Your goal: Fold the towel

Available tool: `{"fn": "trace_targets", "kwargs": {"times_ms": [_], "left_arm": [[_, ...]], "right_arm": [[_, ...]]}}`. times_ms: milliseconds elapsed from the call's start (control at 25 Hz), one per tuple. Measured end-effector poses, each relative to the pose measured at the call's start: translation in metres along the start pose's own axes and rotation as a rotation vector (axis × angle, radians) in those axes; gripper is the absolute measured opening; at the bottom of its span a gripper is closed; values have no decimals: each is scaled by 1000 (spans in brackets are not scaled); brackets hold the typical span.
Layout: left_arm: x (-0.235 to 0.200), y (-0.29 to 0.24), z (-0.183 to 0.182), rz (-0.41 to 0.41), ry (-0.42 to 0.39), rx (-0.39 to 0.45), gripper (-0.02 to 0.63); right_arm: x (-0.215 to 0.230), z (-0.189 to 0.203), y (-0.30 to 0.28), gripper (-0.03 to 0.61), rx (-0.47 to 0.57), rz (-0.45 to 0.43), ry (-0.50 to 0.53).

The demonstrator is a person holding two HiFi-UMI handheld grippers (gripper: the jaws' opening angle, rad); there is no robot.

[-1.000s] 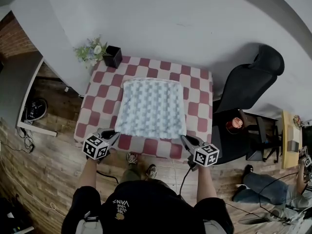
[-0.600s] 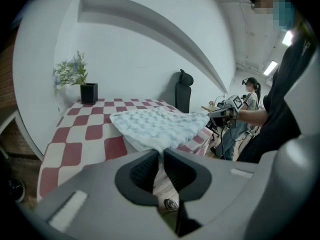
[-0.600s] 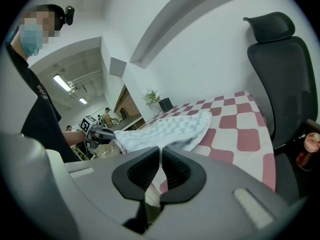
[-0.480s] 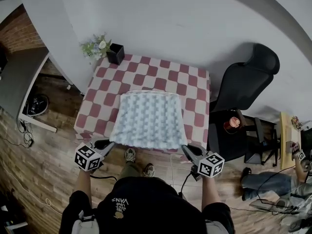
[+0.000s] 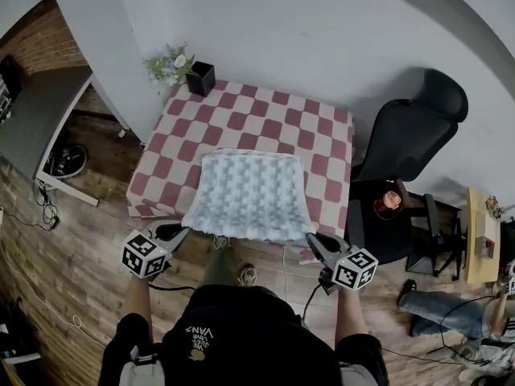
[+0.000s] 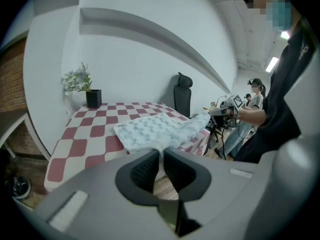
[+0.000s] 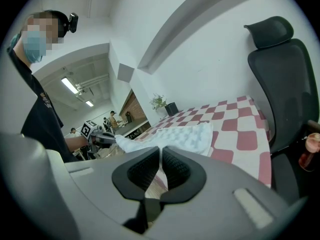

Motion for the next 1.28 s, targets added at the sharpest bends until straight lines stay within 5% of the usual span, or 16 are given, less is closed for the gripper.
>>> {"fn": "trace_targets", "kwargs": {"times_ms": [680, 1280], "left_arm": [[-80, -70, -72, -60, 81, 0, 29], [-160, -143, -111, -2, 147, -97, 29]], "right_arm": [[68, -81, -73, 23, 28, 184, -23], [134, -129, -152, 23, -60, 302, -100]]}}
Point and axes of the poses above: the fingertips, and each gripper's own axes: y backward along the fingers, x to its right, z out of its underside, the point moved 10 cm from there along y, backward along the fingers, and after that the axes turned 10 degrees about -x, right-handed, at the moved point
